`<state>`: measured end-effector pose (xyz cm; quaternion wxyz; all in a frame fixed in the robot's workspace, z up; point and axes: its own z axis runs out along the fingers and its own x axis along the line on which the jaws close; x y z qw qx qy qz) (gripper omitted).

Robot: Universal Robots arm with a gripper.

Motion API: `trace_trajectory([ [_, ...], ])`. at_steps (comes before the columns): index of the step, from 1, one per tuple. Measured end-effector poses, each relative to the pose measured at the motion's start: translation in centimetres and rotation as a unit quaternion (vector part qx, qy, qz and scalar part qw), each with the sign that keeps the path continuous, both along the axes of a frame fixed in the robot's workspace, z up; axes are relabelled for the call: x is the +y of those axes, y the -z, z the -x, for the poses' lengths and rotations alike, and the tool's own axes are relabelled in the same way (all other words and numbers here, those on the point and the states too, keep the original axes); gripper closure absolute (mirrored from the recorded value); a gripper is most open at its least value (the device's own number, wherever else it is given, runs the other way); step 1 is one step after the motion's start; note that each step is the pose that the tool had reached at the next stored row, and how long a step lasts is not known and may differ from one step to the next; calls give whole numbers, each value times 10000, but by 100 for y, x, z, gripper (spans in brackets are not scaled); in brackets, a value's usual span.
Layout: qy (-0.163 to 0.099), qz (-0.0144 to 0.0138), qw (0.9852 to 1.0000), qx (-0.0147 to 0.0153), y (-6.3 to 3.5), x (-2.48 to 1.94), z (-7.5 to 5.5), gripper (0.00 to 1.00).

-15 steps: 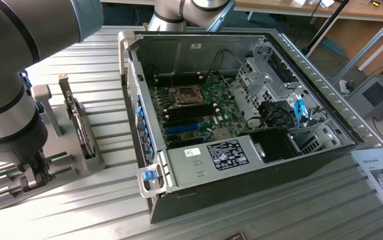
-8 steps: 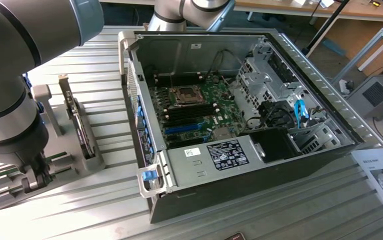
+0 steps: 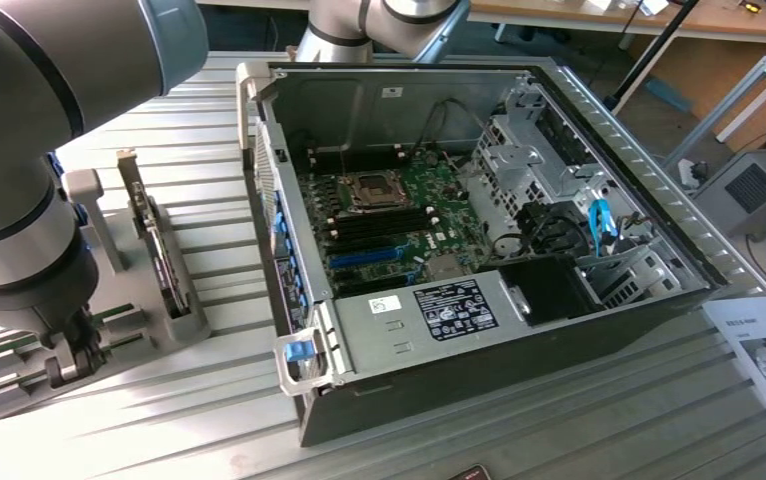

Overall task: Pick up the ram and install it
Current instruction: 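Pick up the ram and move it above insertion slot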

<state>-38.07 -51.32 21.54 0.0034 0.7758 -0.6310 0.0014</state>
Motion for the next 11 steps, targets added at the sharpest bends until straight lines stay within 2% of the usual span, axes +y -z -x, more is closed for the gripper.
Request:
trace_trajectory([
  [11, 0, -1, 10000, -1, 27, 18, 0, 71],
])
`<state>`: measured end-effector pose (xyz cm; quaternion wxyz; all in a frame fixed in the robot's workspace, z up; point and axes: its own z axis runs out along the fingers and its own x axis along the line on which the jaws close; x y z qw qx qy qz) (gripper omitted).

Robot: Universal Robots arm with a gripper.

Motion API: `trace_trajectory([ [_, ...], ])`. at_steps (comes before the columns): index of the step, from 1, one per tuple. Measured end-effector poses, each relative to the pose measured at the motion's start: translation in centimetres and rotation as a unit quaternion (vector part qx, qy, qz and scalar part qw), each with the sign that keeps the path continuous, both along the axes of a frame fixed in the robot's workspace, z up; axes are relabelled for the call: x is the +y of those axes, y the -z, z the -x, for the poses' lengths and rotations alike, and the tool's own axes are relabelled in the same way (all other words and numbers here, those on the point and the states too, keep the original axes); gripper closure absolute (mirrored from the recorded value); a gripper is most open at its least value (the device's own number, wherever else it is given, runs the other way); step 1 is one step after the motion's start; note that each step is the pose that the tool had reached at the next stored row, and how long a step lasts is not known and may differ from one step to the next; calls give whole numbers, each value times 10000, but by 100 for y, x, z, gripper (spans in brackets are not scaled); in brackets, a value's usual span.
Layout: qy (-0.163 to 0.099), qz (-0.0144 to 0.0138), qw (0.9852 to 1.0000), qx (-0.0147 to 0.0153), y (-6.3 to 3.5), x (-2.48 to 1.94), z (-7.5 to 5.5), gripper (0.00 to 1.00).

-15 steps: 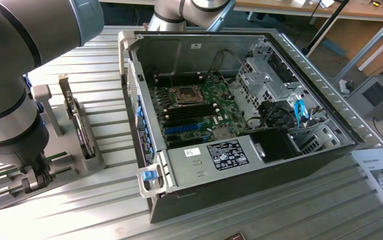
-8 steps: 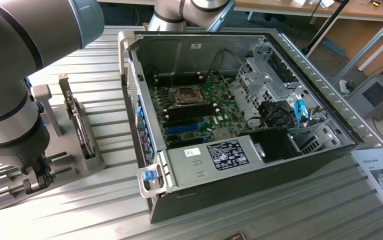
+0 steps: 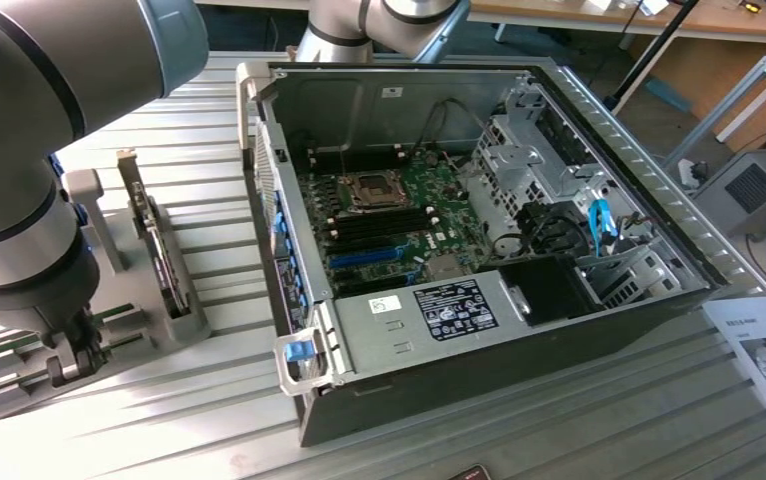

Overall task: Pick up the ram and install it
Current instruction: 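Pick up the ram and move it above insertion slot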

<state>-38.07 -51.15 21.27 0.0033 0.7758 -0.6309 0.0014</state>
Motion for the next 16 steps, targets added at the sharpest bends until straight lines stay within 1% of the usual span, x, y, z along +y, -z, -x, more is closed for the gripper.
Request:
trace_trajectory([
  [12, 0, 1, 10000, 1, 5, 1, 0, 71],
  [14, 0, 1, 10000, 1, 4, 1, 0, 73],
  [15, 0, 1, 10000, 1, 4, 1, 0, 80],
  [16, 0, 1, 10000, 1, 5, 1, 0, 80],
])
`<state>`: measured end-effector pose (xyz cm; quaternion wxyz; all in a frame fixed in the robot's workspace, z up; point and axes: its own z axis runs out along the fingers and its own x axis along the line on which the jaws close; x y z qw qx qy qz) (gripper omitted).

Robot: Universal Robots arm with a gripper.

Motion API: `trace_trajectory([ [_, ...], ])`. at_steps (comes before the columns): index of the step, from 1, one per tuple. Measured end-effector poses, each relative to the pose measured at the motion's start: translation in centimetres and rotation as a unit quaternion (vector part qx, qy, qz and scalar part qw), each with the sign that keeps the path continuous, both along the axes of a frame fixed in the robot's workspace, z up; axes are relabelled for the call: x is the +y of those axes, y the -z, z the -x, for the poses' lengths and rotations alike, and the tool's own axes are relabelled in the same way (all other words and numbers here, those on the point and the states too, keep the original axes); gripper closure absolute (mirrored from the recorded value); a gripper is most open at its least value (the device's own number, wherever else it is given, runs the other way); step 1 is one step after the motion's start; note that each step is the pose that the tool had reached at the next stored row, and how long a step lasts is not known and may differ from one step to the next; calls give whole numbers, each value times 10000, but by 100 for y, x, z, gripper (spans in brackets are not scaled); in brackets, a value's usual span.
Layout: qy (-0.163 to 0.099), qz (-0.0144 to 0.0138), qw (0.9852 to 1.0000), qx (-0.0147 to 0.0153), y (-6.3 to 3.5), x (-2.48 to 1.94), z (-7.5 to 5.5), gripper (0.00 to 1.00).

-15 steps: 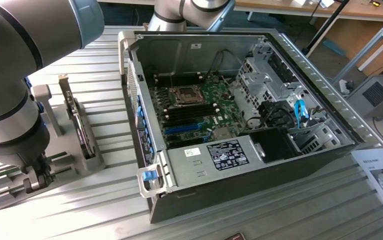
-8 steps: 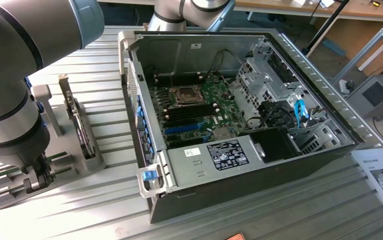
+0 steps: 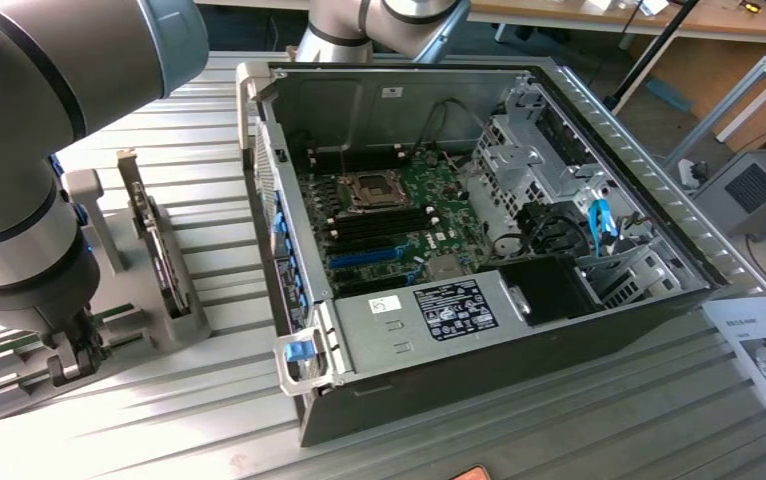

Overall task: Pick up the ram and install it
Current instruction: 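Pick up the ram and move it above insertion slot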

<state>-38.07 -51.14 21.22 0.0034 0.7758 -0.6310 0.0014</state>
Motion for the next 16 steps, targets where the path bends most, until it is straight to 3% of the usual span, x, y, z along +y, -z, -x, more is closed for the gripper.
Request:
trace_trajectory([
  [6, 0, -1, 10000, 1, 0, 0, 0, 81],
  [7, 0, 0, 10000, 0, 0, 0, 0, 88],
  [14, 0, 0, 10000, 0, -1, 0, 0, 88],
  [16, 0, 0, 10000, 0, -50, 0, 0, 88],
])
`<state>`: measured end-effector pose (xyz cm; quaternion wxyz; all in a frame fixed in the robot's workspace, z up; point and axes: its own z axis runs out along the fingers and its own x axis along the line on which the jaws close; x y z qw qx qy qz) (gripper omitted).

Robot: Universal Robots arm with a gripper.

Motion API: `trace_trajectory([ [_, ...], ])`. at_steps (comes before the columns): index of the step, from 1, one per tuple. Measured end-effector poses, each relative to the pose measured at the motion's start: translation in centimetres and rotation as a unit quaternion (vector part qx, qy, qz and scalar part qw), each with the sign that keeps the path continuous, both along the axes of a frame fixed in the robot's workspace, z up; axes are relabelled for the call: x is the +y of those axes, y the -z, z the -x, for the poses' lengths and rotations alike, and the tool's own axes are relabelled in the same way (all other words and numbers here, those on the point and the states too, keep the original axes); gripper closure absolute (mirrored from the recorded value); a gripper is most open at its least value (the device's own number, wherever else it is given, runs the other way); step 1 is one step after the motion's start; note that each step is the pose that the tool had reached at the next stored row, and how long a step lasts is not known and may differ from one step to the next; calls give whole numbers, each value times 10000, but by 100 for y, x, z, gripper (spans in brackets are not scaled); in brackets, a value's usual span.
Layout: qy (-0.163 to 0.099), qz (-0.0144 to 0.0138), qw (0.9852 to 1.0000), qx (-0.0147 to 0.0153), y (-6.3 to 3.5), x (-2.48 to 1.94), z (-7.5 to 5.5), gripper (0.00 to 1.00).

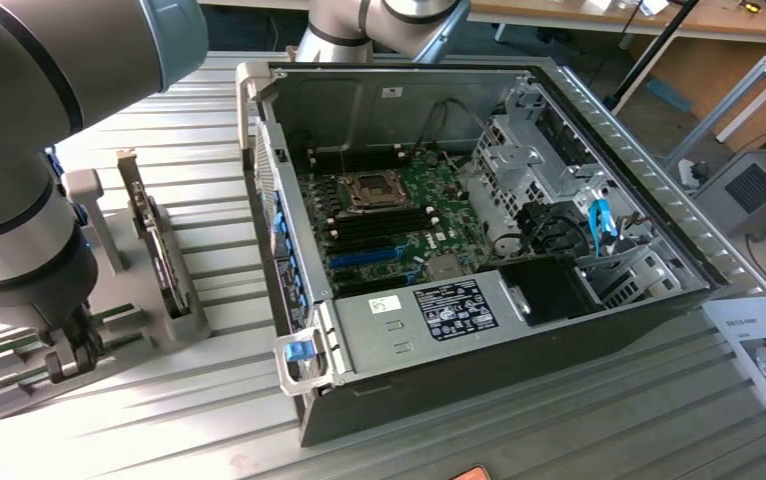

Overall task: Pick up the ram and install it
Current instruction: 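Pick up the ram and move it above insertion slot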

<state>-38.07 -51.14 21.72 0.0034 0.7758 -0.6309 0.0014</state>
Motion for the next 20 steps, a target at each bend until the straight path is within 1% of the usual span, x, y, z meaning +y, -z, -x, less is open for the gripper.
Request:
trace_trajectory([
  [8, 0, 0, 10000, 0, -213, 0, 0, 88],
  [11, 0, 0, 10000, 0, -387, 0, 0, 88],
  [20, 0, 0, 10000, 0, -617, 0, 0, 88],
])
